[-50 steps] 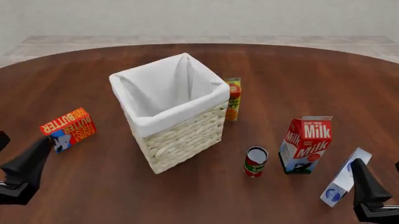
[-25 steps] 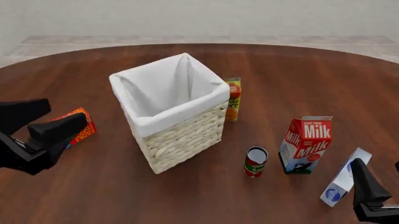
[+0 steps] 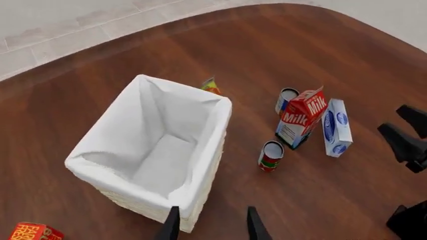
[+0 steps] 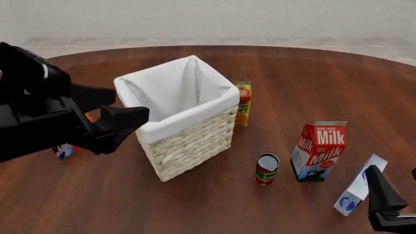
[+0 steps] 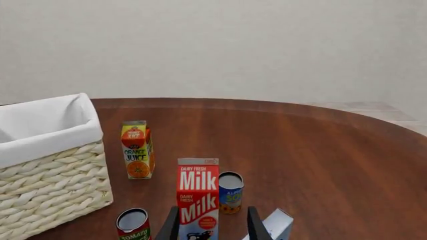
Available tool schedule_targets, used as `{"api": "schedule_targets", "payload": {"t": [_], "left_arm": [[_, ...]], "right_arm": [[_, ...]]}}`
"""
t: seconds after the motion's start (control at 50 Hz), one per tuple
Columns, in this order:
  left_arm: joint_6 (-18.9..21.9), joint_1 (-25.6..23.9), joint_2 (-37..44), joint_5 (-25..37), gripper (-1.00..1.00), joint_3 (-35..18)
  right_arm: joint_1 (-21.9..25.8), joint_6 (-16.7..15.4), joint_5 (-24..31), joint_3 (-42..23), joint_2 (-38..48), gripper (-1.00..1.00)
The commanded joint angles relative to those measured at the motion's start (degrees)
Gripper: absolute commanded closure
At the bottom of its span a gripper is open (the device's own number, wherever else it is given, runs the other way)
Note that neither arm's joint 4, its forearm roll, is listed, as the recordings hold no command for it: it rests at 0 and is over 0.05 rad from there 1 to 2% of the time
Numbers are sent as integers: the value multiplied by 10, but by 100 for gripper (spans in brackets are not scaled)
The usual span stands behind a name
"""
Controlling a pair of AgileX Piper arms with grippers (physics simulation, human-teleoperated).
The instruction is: Pick up the tomato sauce, and put it in the basket.
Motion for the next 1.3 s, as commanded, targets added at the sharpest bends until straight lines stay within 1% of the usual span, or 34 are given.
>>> {"api": "schedule_targets", "payload": {"t": [0.02, 0.12, 0.3, 0.48, 0.88, 1.3], "left_arm": [[-6, -37, 72, -18, -100, -38], [-3, -55, 100, -32, -100, -44], [-11, -74, 137, -52, -100, -64], [-24, -96, 179, -86, -100, -75], [-33, -105, 265, -154, -100, -71], [-39, -132, 373, -194, -100, -103]], "right_arm": [[0, 0, 1, 0, 0, -100], [0, 0, 1, 0, 0, -100], [0, 0, 1, 0, 0, -100], [0, 0, 1, 0, 0, -100], [0, 0, 1, 0, 0, -100], [0, 0, 1, 0, 0, -100]]}}
